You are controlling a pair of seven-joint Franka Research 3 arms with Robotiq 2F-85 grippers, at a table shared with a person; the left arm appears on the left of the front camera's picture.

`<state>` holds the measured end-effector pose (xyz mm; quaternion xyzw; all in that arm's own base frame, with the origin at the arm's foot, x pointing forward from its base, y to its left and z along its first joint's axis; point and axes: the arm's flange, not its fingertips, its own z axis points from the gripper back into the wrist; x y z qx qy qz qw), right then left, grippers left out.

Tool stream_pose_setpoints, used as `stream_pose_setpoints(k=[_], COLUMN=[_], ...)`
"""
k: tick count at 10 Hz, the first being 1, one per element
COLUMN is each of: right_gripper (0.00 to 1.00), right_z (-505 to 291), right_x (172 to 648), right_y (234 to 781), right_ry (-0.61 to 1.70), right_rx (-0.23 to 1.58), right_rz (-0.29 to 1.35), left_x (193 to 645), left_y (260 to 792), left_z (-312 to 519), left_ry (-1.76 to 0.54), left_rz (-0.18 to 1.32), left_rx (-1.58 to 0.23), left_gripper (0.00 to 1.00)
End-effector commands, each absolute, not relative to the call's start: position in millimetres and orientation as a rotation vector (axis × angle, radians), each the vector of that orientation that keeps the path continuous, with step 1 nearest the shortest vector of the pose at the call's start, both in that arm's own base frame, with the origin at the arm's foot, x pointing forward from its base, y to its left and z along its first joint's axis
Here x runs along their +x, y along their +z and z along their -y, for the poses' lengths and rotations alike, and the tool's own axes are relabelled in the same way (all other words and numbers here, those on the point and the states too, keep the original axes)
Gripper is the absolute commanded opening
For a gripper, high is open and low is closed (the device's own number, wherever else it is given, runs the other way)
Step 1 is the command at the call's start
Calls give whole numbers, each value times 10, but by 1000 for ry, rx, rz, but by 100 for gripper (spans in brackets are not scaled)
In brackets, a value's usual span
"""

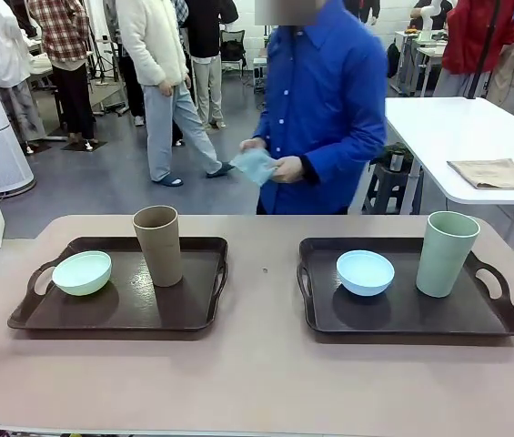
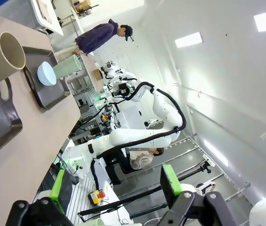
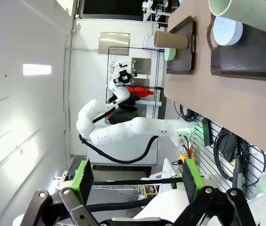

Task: Set up a tray with a mat and arrange the tableware.
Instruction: Pick up the Picnic Bowl and Reusable plastic cup from the Handle tray in front of the human's position and hold them in the air.

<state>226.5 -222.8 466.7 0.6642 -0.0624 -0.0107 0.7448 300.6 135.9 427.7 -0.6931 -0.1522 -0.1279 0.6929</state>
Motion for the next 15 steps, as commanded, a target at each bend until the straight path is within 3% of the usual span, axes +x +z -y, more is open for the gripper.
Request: stream_pose_setpoints(k=[1, 15], right_gripper=[100, 100], right_z=[2232, 2232], right_x=[2263, 2263], right_y=[4652, 4652], right_ry=[-12, -12], right_rx=[1473, 1473], right_rz=[143, 143], left_x=[3000, 3000], left_y=[4296, 4296], left_z=[-1387, -1387], left_ry=[-291, -291], left_rz=[353, 353], left_rx=[-1562, -1562], left_gripper=[100, 100])
